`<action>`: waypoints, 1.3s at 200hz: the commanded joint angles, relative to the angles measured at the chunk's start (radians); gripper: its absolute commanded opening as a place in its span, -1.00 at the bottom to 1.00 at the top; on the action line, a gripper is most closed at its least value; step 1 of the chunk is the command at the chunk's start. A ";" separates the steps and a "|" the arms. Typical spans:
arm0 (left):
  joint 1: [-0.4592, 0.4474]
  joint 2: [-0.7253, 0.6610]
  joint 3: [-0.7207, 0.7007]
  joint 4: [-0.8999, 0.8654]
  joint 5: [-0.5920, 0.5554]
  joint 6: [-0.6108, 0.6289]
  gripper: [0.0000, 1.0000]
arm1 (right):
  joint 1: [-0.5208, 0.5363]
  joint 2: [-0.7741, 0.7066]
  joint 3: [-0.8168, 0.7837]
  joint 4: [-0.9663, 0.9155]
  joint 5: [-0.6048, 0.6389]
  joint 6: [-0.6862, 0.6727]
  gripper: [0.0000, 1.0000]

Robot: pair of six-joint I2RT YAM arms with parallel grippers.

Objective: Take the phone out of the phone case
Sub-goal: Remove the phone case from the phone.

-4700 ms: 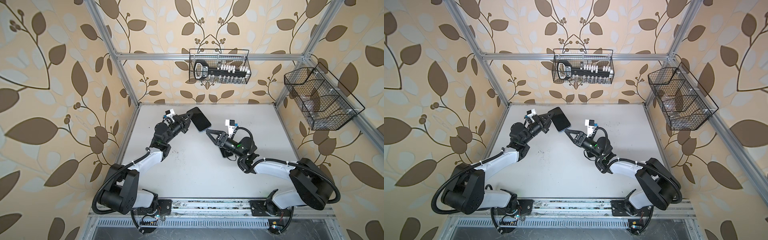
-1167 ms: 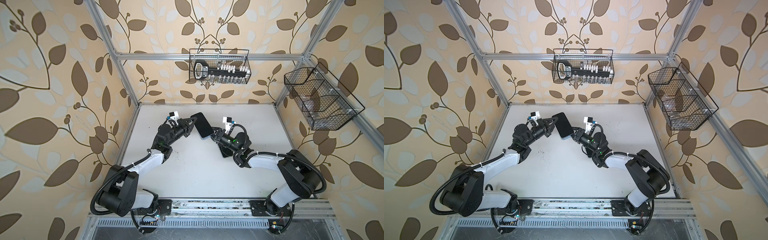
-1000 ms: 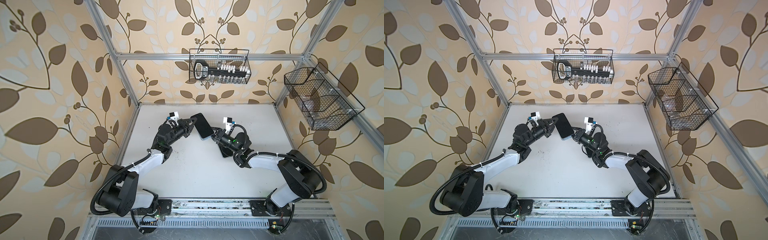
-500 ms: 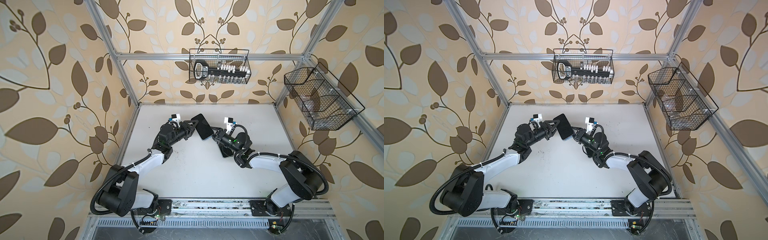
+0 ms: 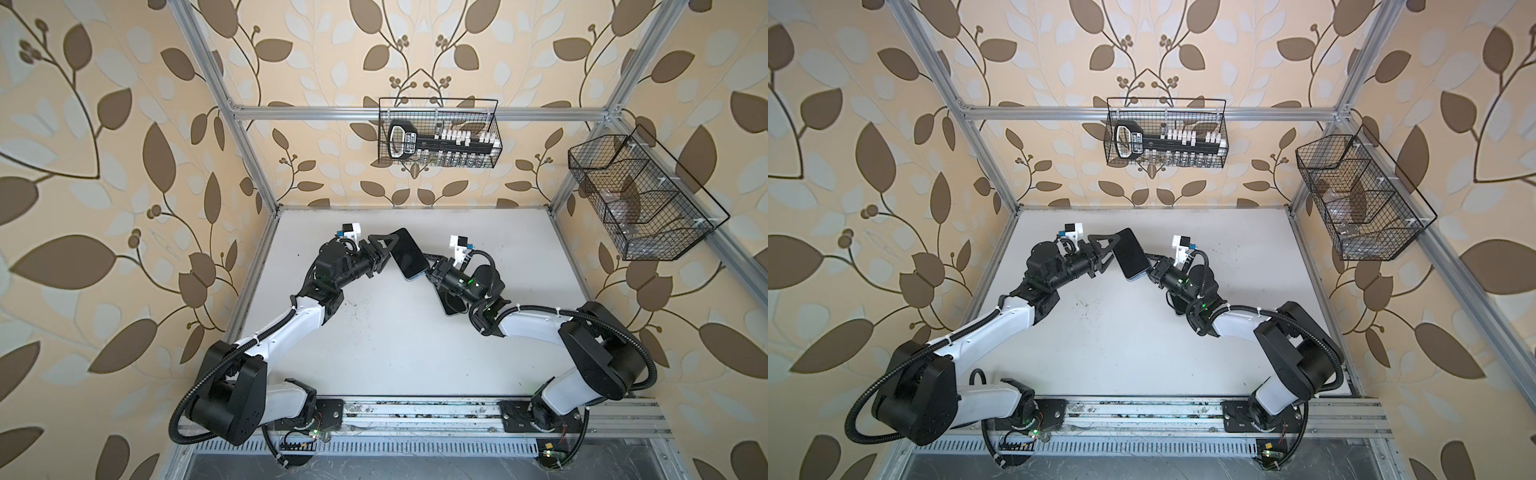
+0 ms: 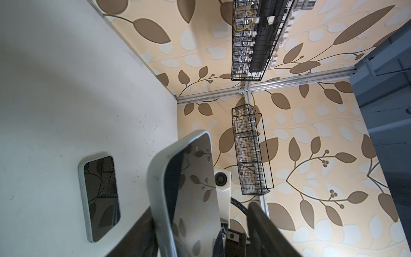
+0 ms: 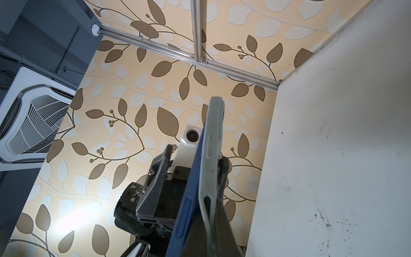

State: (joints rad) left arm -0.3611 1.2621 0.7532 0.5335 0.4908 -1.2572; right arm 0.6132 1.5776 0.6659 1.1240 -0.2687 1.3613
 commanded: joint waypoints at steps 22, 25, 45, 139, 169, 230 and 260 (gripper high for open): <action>-0.007 -0.094 0.095 -0.225 0.001 0.068 0.72 | -0.017 -0.016 -0.002 0.065 0.016 0.024 -1.00; -0.007 -0.099 0.098 -0.240 -0.003 0.065 0.76 | -0.017 -0.015 -0.002 0.064 0.016 0.024 -1.00; -0.007 -0.132 0.102 -0.294 -0.029 0.015 0.98 | -0.025 -0.008 0.006 0.062 0.024 0.007 -1.00; -0.127 -0.257 0.049 -0.376 -0.166 -0.403 0.98 | -0.020 0.057 0.125 0.001 0.054 -0.112 -1.00; -0.158 -0.287 0.036 -0.378 -0.220 -0.462 0.98 | -0.008 0.076 0.147 0.006 0.063 -0.128 -1.00; -0.197 -0.295 0.021 -0.403 -0.297 -0.489 0.98 | 0.036 0.080 0.171 0.015 0.113 -0.166 -1.00; -0.212 -0.288 0.011 -0.378 -0.316 -0.490 0.98 | 0.057 0.081 0.184 0.016 0.153 -0.181 -1.00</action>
State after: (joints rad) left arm -0.5579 0.9798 0.7769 0.1230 0.2234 -1.7321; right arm 0.6525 1.6566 0.8040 1.0615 -0.1684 1.1984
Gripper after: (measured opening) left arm 0.988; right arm 0.068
